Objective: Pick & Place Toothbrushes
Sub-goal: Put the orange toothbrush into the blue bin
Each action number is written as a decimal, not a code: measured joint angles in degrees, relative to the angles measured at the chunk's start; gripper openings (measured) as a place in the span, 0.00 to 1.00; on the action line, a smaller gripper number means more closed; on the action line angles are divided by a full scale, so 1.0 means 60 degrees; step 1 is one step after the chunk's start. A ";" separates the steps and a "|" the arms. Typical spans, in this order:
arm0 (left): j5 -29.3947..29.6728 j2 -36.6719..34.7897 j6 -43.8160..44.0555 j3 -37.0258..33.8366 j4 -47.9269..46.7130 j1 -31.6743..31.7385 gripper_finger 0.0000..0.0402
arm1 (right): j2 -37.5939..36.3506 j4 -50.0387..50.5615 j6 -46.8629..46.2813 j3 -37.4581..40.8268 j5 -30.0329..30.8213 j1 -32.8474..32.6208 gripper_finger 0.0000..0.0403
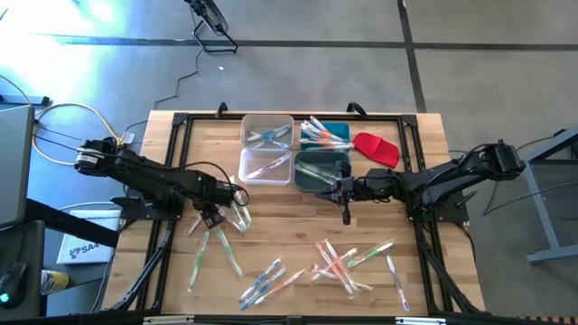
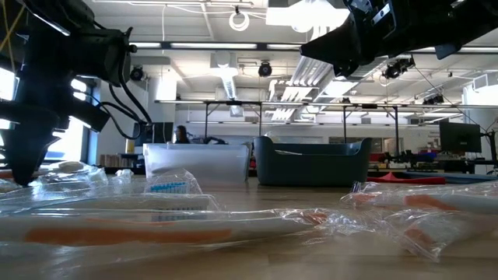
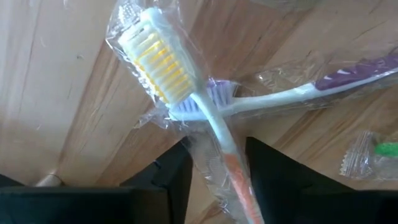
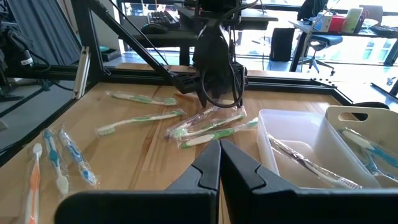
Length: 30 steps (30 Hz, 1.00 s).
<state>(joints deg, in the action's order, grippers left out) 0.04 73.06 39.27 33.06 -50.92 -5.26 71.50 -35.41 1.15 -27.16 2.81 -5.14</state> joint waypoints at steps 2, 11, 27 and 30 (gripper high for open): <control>-0.0001 0.0000 0.0000 0.0001 0.0000 0.0000 0.32 | 0.0000 0.0002 0.0000 0.0000 0.0000 -0.0002 0.01; -0.0026 0.0000 0.0001 0.0000 0.0000 0.0000 0.25 | 0.0000 0.0002 0.0000 0.0000 0.0000 0.0000 0.01; -0.0369 -0.0007 0.0004 0.0000 0.0007 0.0000 0.09 | 0.0000 0.0002 0.0000 0.0000 -0.0003 -0.0001 0.01; -0.0365 -0.0005 0.0004 0.0000 0.0000 0.0000 0.05 | 0.0000 0.0002 0.0008 0.0000 -0.0002 0.0000 0.01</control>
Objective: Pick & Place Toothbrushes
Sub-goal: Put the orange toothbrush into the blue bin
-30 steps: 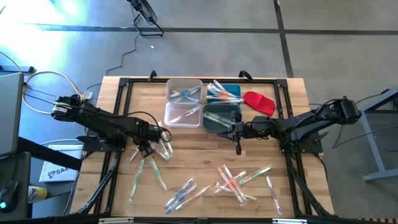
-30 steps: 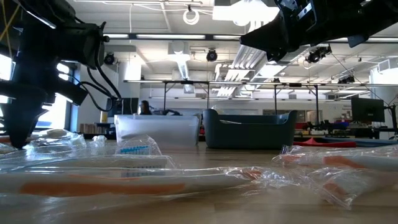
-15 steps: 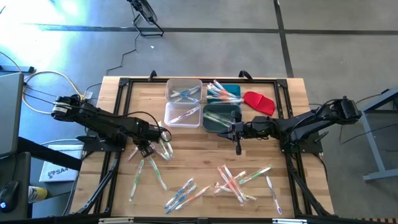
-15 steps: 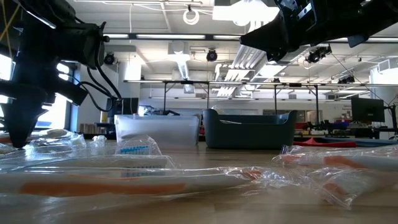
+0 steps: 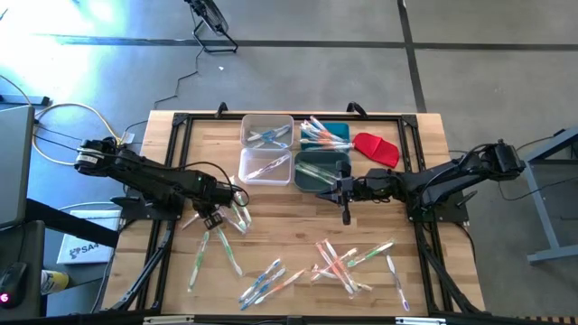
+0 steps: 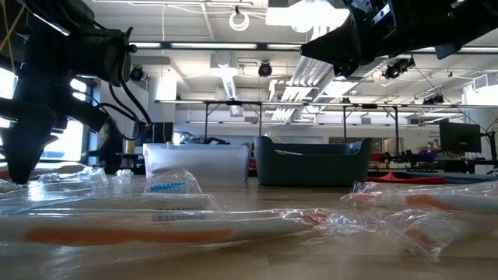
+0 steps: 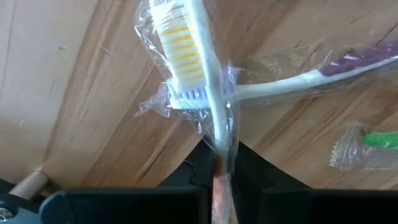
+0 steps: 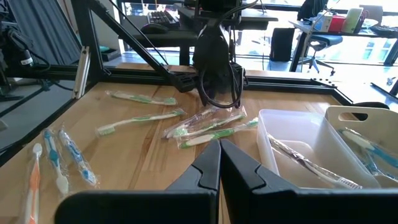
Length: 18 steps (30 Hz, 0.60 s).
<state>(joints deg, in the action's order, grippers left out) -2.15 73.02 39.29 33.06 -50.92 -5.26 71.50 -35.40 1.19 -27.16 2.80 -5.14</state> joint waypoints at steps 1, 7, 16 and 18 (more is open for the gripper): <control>0.0004 -0.0011 0.0000 0.0000 -0.0001 0.0000 0.05 | 0.0000 0.0000 0.0010 0.0000 0.0002 0.0001 0.01; 0.0089 -0.0035 -0.0168 0.0373 -0.0192 -0.0004 0.07 | 0.0000 0.0004 0.0022 0.0000 0.0002 -0.0001 0.01; 0.1251 -0.0035 -0.1266 0.2513 -0.1393 0.0000 0.06 | 0.0000 0.0007 0.0022 0.0000 0.0002 -0.0002 0.01; 0.1637 -0.0035 -0.1350 0.3166 -0.1799 0.0000 0.06 | 0.0000 0.0007 0.0023 0.0000 0.0002 -0.0002 0.01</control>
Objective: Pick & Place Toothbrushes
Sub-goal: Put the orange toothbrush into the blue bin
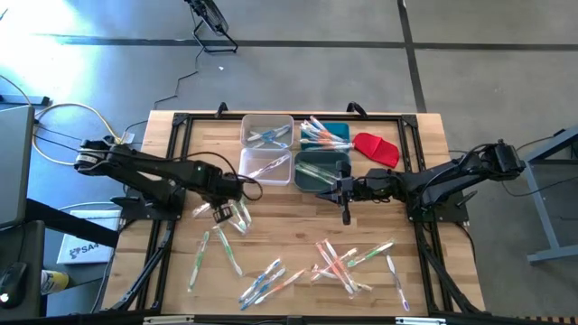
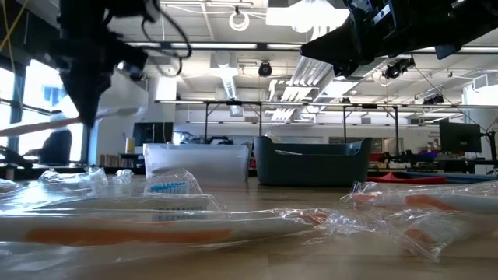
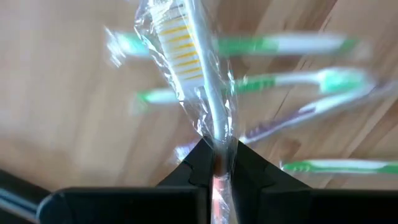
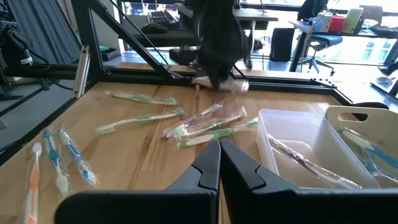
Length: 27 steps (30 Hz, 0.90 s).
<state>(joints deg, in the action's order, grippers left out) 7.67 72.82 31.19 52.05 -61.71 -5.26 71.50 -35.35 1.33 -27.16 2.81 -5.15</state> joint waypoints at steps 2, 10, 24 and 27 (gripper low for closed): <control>0.0398 0.0000 -0.0198 0.0647 -0.0351 0.0000 0.06 | 0.0000 0.0003 0.0000 0.0000 0.0000 0.0000 0.01; 0.2147 -0.0004 -0.1595 0.2767 -0.0411 0.0004 0.06 | 0.0000 0.0152 -0.0022 0.0004 0.0000 -0.0014 0.01; 0.1418 0.0019 -0.3574 0.2232 0.2194 0.1673 0.06 | 0.0000 0.0157 -0.0022 0.0004 0.0000 -0.0026 0.01; 0.0187 0.0022 -0.4250 0.1545 0.3952 0.2215 0.06 | 0.0000 0.0157 -0.0016 0.0004 0.0000 -0.0022 0.01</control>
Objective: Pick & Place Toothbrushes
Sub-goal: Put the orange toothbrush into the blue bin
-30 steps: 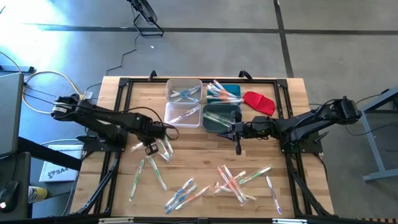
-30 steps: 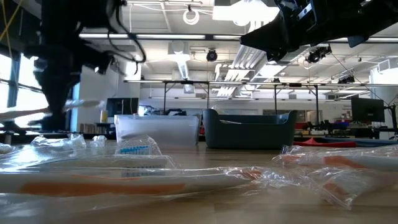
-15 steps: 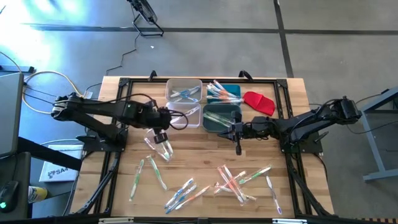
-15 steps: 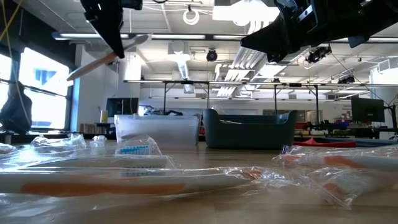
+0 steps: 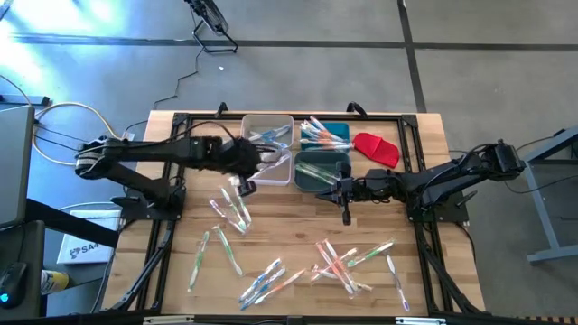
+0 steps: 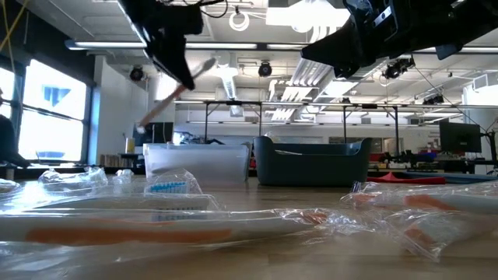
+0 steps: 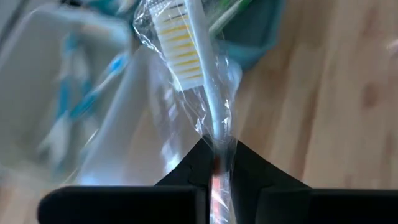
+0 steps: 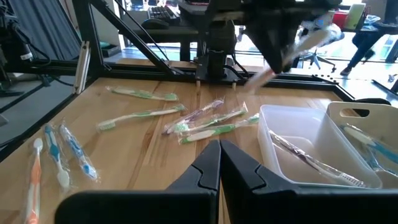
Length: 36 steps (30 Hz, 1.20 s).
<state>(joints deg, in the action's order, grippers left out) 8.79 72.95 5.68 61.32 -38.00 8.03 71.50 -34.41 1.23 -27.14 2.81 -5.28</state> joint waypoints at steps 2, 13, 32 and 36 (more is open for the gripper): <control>-0.0807 0.0004 -0.0392 -0.0479 0.1181 0.0339 0.06 | 0.0000 0.0000 0.0006 0.0000 0.0000 0.0000 0.01; -0.4613 0.0242 -0.0986 -0.1468 0.6660 0.1228 0.07 | 0.0000 -0.0286 0.0091 0.0000 0.0084 0.0004 0.01; -0.4821 0.2357 -0.1125 -0.1473 0.9979 0.0261 0.07 | 0.0000 -0.0942 0.0089 0.0000 0.1201 0.0033 0.01; -0.4796 0.2408 -0.1485 -0.1473 1.0159 0.0025 0.07 | 0.0029 -0.1492 -0.0816 0.0000 0.2201 0.0046 0.01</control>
<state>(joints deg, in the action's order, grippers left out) -19.98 87.39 -3.23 52.49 22.95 8.18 71.68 -43.36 -3.66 -27.14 16.02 -5.00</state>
